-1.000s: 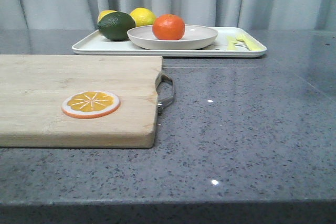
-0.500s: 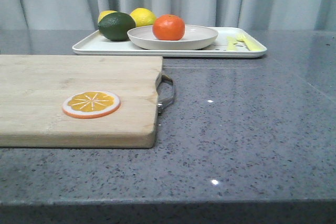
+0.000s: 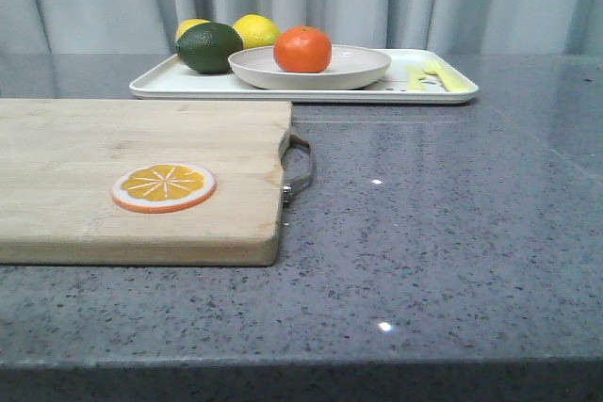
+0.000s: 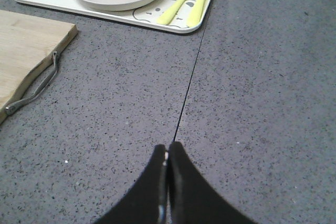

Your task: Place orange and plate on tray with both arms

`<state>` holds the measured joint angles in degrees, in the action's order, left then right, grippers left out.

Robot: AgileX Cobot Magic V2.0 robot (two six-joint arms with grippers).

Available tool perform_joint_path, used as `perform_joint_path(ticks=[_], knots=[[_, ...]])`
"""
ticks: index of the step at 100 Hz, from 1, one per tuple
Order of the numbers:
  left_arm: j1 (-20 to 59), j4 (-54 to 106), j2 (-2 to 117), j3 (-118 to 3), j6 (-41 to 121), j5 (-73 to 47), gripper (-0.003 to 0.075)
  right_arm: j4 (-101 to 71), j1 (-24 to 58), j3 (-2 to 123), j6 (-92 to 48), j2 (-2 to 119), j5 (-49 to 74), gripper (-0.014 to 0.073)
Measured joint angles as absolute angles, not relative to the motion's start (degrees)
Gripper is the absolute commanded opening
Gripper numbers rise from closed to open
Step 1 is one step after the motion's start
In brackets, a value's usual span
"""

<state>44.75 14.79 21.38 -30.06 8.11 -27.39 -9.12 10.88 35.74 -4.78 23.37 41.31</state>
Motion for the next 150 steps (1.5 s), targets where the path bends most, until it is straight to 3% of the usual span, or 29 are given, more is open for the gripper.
perform_joint_path(ticks=[23, 150], knots=[[44.75, 14.79, 17.36, -29.05, 8.11, -27.89, -0.0020, -9.12, 10.88, 33.93, -4.78, 19.80, 40.12, -0.0067], [42.91, 12.33, 19.32, -28.93, 8.11, -27.09, -0.0020, -9.12, 10.88, 33.84, -4.78, 19.69, 43.49, -0.0067]])
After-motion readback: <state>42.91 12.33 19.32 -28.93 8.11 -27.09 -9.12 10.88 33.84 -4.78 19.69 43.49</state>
